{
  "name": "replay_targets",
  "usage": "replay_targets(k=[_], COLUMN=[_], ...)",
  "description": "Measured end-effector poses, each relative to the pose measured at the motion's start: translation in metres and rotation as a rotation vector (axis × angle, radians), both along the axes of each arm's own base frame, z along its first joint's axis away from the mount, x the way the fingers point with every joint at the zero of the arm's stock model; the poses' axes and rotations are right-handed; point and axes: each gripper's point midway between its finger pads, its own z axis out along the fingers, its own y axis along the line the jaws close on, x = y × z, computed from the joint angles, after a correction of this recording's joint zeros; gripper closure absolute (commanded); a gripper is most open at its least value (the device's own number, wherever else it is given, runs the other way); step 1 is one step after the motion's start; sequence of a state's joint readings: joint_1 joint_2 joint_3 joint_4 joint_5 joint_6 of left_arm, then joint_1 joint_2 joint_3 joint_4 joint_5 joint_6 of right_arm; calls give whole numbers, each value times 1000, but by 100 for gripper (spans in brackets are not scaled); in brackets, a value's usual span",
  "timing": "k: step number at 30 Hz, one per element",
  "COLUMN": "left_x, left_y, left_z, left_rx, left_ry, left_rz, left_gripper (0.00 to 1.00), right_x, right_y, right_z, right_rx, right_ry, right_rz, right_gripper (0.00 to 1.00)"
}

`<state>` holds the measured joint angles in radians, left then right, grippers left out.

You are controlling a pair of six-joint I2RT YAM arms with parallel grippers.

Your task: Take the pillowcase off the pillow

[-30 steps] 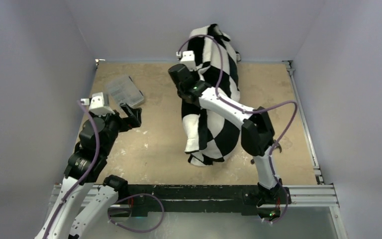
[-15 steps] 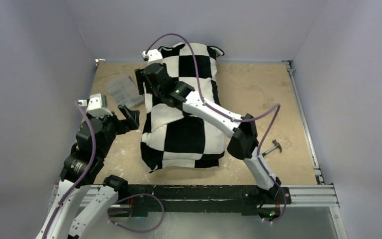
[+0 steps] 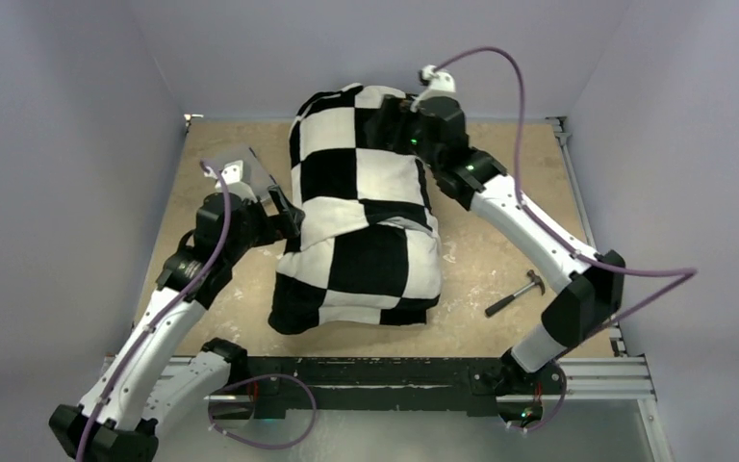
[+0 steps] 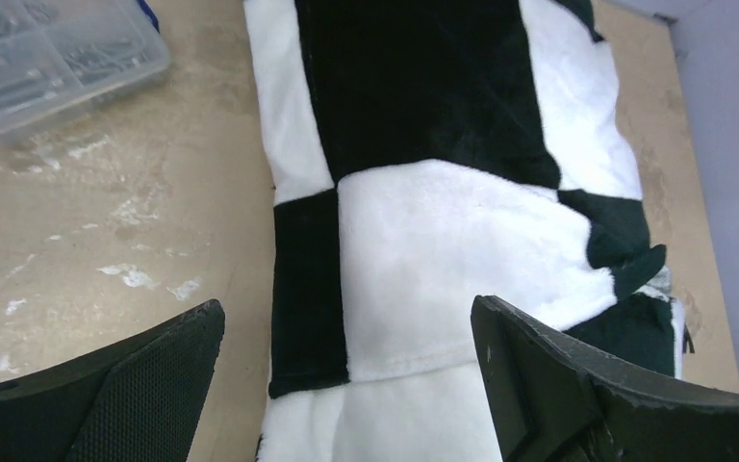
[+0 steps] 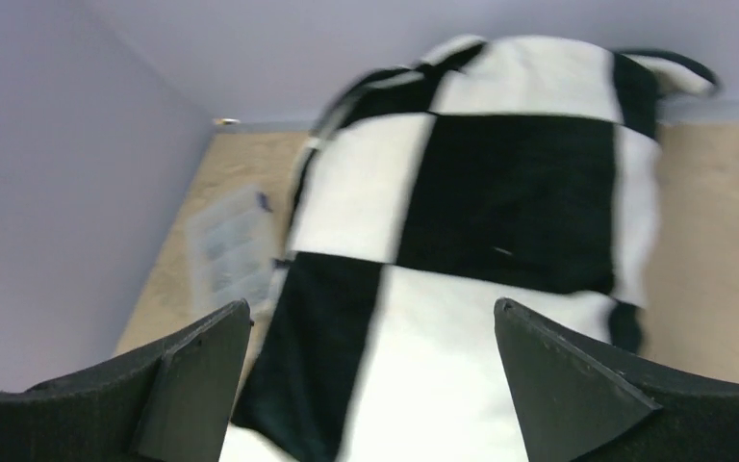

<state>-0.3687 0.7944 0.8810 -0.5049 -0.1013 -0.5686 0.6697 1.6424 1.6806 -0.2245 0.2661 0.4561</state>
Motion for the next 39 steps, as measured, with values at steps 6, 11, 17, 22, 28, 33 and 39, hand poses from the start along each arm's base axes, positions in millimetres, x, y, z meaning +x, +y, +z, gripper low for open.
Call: replay_targets(k=[6,11,17,22,28,33,39], left_x=[19,36,35,33,26,27,25], left_y=[-20,-32,-41,-41,-39,-35,-32], left_z=[-35,-65,-103,-123,-149,-147,-110], left_rx=[-41,-72,-132,-219,-361,-420,-416], left_ry=[105,180,264,285,317,301,202], left_rz=[-26,-15,-11,11,43,66,39], left_gripper=[1,1,1,1,4,5,5], right_x=[2,-7,-15,-12,0,22,21], right_y=[-91,-114,-94,-69,-44,-10,18], right_z=[-68,-117,-194,-240,-204,-118,-57], right_rx=[23,78,106,131,101,22,-32], right_ry=[108,160,267,322,257,132,14], right_rz=[-56,-11,129,265,353,333,291], right_gripper=[1,1,4,44,98,100,98])
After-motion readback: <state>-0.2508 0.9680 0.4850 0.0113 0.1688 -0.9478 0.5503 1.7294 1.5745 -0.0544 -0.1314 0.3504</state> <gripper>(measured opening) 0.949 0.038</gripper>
